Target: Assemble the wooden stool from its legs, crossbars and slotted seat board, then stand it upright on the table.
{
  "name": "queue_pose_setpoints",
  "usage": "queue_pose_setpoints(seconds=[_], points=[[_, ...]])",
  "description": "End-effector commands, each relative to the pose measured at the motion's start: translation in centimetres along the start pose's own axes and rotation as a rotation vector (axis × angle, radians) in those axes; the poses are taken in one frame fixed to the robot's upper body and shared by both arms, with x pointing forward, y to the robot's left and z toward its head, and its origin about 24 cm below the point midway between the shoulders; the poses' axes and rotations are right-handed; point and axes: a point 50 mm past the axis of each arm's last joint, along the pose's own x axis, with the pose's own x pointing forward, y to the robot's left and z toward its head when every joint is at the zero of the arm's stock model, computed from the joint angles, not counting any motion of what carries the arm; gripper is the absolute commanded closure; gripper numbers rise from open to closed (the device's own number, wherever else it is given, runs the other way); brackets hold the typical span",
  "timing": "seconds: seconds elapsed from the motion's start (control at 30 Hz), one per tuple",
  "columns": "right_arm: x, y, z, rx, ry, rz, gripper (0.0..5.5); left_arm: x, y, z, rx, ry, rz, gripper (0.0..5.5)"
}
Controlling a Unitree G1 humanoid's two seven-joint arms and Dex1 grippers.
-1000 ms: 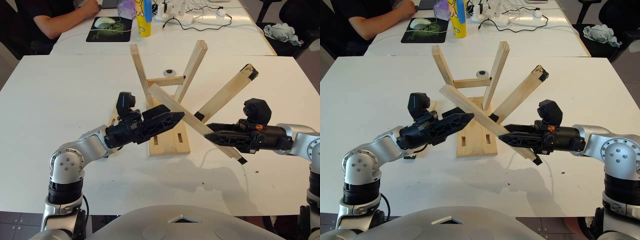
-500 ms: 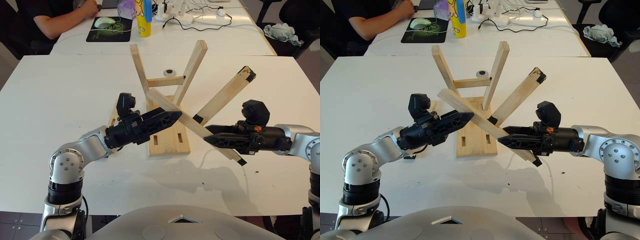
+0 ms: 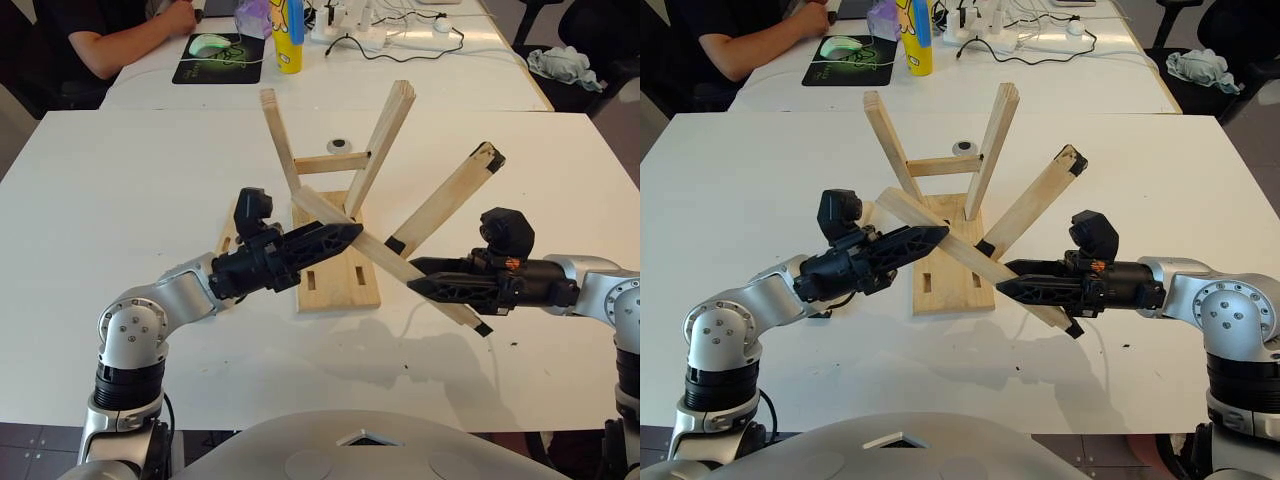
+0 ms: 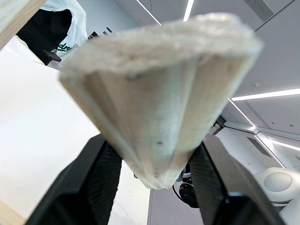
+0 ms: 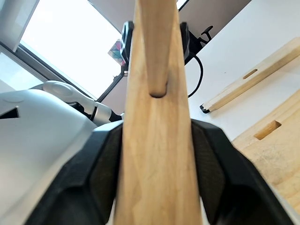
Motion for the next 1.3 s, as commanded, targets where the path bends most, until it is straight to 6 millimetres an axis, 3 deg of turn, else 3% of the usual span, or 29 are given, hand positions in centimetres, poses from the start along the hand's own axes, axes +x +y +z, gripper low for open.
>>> queue_pose_setpoints(seconds=[0.03,0.07,0.17,0.37,0.5,0.63,0.8,0.87,0.97,1.1,1.3], points=[[0.0,-0.9,0.4,-0.063,-0.004,-0.094,3.43,-0.2,0.2,0.0,0.044,0.014,0.040,3.43],[0.1,-1.1,0.5,-0.069,-0.011,-0.108,3.43,-0.2,0.5,0.2,0.064,0.008,0.060,3.43],[-0.1,-2.0,0.8,-0.056,-0.054,-0.154,2.77,0.0,0.9,0.9,0.114,-0.024,0.097,3.43],[-0.1,-1.7,0.7,-0.062,-0.060,-0.144,1.88,0.0,1.1,1.4,0.167,-0.019,0.107,3.43],[-1.2,-1.8,0.5,-0.063,-0.081,-0.187,1.31,-0.7,1.1,2.4,0.218,-0.011,0.127,3.43],[-3.2,-2.5,-0.1,-0.060,-0.127,-0.288,0.62,-2.4,1.3,4.1,0.261,0.008,0.168,3.43],[-5.6,-3.9,-0.4,-0.068,-0.222,-0.423,0.59,-5.4,1.8,6.2,0.320,0.045,0.255,3.43],[-5.3,-4.7,-2.1,-0.111,-0.109,-0.491,0.59,-6.2,1.7,7.2,0.349,0.040,0.273,3.43],[-3.3,-5.1,-3.7,-0.182,-0.025,-0.465,0.59,-7.2,1.1,8.5,0.384,0.022,0.284,3.43],[-0.5,-6.0,-6.2,-0.437,0.182,-0.505,0.59,-7.9,0.5,9.3,0.392,0.016,0.272,3.43],[0.2,-6.8,-7.5,-0.616,0.284,-0.545,0.59,-8.1,0.3,9.9,0.396,0.008,0.266,3.43]])
